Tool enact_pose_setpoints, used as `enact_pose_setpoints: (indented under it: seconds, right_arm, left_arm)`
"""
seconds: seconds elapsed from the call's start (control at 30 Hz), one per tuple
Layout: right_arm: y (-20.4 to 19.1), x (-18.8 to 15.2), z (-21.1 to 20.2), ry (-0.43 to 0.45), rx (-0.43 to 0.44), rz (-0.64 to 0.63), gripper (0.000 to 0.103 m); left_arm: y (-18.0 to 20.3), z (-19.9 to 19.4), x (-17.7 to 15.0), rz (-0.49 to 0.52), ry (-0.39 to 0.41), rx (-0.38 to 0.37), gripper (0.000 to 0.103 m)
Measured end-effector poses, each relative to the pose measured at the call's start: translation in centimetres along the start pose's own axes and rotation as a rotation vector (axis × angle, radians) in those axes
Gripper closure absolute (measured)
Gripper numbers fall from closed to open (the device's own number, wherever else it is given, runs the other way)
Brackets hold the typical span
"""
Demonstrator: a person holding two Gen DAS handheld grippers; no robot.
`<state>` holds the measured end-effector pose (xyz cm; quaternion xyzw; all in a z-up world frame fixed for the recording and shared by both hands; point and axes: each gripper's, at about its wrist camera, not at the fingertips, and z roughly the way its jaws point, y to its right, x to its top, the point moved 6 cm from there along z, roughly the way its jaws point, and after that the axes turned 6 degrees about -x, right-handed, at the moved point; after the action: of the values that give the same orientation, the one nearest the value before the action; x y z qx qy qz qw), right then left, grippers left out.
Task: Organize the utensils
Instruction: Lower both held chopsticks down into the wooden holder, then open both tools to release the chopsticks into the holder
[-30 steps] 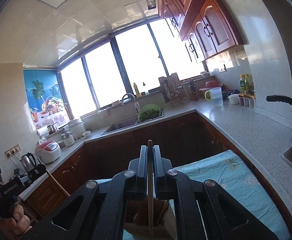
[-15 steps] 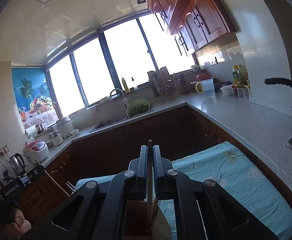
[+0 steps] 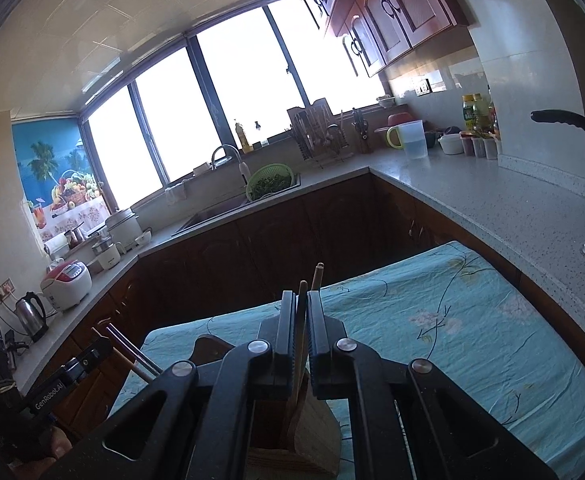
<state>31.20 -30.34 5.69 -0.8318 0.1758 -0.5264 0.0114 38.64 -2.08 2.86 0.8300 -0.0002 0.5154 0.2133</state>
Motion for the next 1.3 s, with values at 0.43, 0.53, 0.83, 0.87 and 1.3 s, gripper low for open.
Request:
enact_pose_setpoints:
  seconds: [0.43,0.53,0.83,0.87,1.3]
  right_arm:
    - [0.2,0.1,-0.2,-0.012,0.027,0.036,0.092]
    - [0.4,0.6,-1.1,0.008,0.037,0.058,0.075]
    - [0.5,2.2,-6.0,0.126,0.104,0.117,0.004]
    - [0.6,2.0,-6.6,0.132,0.111,0.118,0.0]
    - [1.9,-5.3,-11.3,0.02,0.111,0.091,0.0]
  left_arm:
    - [-0.6,-0.1,0.2,-0.02,-0.02,-0.006,0.099]
    - [-0.7,-0.7,0.5,-0.047,-0.017,-0.029,0.086]
    - [-1.0,-4.7,-0.1,-0.049,0.034,0.026,0.025]
    - [-1.0,-5.3,-0.6,-0.047,0.038,0.036,0.022]
    - [-1.6,-13.2,-6.7,-0.123,-0.037,0.067,0.021]
